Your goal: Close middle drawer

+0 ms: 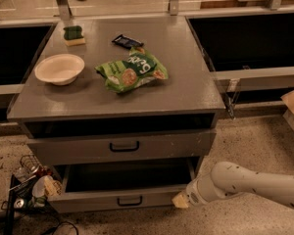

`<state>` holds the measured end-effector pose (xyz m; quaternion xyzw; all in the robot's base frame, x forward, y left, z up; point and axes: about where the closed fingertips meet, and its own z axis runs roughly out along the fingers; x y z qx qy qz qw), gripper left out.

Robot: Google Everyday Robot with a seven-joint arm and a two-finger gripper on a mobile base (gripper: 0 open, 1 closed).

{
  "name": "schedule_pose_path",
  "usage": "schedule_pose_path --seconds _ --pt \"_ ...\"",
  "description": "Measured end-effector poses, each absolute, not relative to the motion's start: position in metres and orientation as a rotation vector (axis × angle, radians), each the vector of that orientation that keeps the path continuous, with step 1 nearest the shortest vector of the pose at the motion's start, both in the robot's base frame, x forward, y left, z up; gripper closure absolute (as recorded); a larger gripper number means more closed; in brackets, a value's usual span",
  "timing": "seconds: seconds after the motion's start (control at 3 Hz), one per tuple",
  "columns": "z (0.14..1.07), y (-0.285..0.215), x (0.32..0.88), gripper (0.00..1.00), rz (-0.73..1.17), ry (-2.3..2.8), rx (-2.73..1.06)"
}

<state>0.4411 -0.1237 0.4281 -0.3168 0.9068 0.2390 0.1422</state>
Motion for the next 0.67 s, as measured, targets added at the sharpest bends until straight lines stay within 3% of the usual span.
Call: schedule_pose_path --seconds 0.67 --pt "0.4191 -0.1199 0.4473 1.00 0.747 2.630 -0.855"
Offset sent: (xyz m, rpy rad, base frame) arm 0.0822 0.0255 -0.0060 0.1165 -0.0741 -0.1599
